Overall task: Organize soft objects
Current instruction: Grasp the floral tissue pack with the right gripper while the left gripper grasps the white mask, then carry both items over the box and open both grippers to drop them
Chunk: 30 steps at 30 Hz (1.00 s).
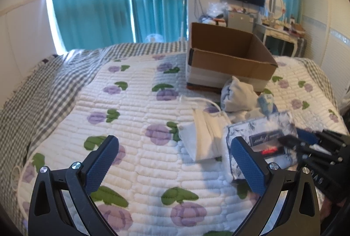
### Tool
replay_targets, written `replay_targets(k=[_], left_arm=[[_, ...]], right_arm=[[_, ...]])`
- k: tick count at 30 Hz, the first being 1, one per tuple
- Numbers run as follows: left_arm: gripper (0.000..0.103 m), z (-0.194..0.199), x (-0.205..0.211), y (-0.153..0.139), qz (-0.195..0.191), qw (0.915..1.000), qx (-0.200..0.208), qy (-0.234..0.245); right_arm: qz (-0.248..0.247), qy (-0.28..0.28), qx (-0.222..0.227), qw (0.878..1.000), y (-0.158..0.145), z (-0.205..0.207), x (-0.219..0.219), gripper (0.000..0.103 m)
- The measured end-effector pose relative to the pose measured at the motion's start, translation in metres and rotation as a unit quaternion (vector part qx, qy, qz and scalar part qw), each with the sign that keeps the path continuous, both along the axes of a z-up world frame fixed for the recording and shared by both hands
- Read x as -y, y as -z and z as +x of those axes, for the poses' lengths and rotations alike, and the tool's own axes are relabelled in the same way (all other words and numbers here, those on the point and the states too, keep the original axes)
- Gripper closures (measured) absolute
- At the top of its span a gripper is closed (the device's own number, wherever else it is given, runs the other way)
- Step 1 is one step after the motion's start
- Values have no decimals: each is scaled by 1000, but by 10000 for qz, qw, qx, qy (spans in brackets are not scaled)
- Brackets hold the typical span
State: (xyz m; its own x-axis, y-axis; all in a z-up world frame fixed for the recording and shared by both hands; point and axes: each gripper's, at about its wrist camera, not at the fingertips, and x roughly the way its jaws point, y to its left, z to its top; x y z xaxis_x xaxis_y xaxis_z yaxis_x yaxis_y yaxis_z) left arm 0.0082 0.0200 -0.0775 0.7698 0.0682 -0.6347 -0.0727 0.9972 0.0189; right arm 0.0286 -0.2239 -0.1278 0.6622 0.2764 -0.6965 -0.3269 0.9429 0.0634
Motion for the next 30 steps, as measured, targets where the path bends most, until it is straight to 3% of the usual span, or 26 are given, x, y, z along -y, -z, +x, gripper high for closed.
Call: replay_targets(k=[10,15,18,20,23,25,30], left_arm=[[0,4,7,-3,-32,9999,-129,59],[1,24,15,11,-178,9989,-381,229],[7,42,22,24,-249,9980,-443,376],[14,60,24,37,-281,9968,-628,402],[35,78,23,56,-377,9938,-951,429],[55,83,19,65,-578,9907,-1133,479],[82,76,19,66,-757,9890,-1113,620]], right_arm=[[324,91,703,9970,-50,-17,27,83],[399,333,1118,9924,-83,-7,58,83],[335,400,1258,9907,-92,4,71,83],[200,404,1308,9904,-93,13,76,83],[164,424,1280,9907,-86,24,83,83],[199,427,1206,9916,-79,30,85,83],[192,429,997,9939,-61,40,87,83]])
